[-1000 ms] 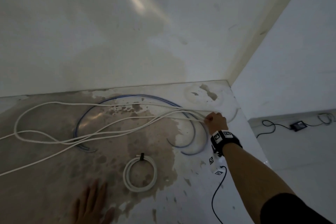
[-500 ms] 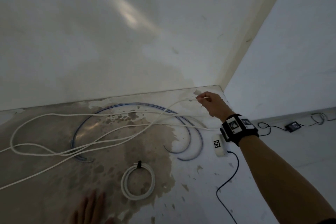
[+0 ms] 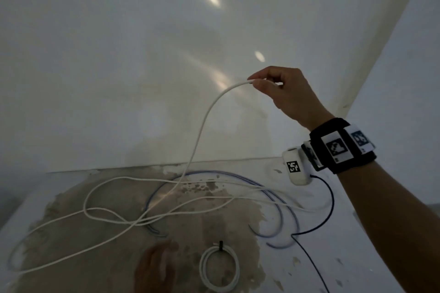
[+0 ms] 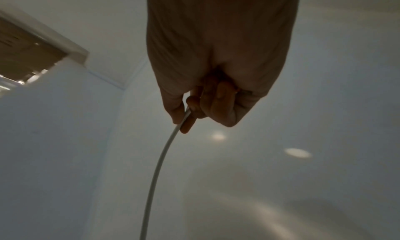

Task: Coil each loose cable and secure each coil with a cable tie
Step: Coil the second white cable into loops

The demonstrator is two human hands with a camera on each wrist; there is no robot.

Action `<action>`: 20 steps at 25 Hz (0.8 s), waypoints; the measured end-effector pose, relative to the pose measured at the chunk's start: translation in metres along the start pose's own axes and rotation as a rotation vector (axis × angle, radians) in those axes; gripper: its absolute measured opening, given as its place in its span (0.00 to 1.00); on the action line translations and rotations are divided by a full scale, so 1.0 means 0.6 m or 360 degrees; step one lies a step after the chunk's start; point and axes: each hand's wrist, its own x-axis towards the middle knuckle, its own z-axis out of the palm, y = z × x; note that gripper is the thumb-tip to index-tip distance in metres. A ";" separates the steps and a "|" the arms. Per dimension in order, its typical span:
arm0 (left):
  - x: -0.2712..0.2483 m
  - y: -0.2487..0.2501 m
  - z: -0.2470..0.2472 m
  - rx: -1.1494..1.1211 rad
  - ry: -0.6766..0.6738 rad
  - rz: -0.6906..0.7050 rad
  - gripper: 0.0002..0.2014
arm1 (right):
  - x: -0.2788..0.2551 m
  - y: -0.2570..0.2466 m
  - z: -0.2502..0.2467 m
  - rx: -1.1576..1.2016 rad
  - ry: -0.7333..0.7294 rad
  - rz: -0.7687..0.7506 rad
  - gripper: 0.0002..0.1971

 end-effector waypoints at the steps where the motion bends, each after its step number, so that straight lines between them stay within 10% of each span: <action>1: 0.039 0.025 -0.001 -0.0054 -0.0047 0.0000 0.28 | 0.004 -0.024 0.011 0.0021 -0.0009 -0.0037 0.07; 4: 0.173 0.080 -0.016 -0.0083 0.0036 0.0040 0.36 | 0.003 -0.077 0.036 0.0128 -0.0018 -0.0115 0.07; 8: 0.254 0.123 -0.041 -0.0283 -0.0568 0.0081 0.16 | -0.001 -0.109 0.038 0.0159 0.0108 -0.0206 0.08; 14: 0.238 0.053 -0.128 -0.0257 -0.0464 0.0046 0.15 | -0.003 -0.029 -0.063 0.0154 0.0928 0.0079 0.06; 20: 0.311 0.142 -0.159 -0.0532 -0.0151 0.0013 0.15 | -0.092 0.050 0.057 0.0060 0.0175 0.0679 0.10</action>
